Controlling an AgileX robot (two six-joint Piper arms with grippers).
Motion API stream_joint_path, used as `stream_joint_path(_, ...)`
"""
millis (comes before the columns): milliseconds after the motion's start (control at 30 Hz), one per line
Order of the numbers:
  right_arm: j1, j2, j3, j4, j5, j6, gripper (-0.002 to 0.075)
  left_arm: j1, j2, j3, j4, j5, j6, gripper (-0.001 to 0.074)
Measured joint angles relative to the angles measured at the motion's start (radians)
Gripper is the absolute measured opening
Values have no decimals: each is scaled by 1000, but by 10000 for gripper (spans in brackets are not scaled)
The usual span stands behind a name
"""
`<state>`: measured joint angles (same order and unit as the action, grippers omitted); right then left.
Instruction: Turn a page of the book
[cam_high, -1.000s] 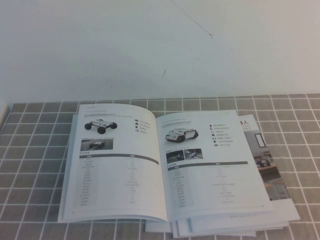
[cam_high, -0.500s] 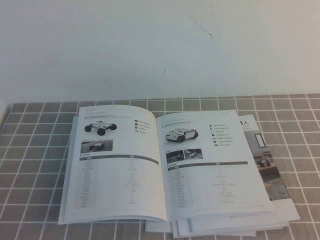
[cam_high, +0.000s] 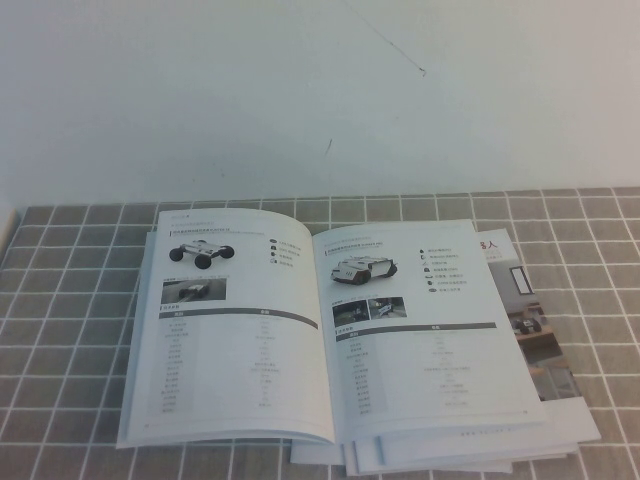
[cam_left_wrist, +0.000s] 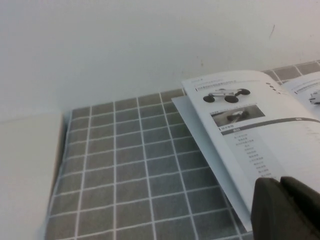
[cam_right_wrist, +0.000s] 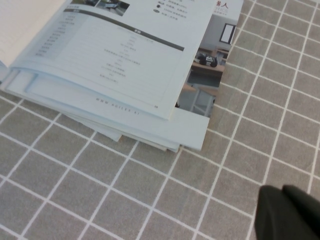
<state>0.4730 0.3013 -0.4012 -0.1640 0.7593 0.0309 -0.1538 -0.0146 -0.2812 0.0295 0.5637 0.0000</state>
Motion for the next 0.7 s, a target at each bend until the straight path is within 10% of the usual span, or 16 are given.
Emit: stream_joint_path(700, 0, -1, 0, 0, 0, 0, -3, 130, 0, 297, -201, -235, 186, -4)
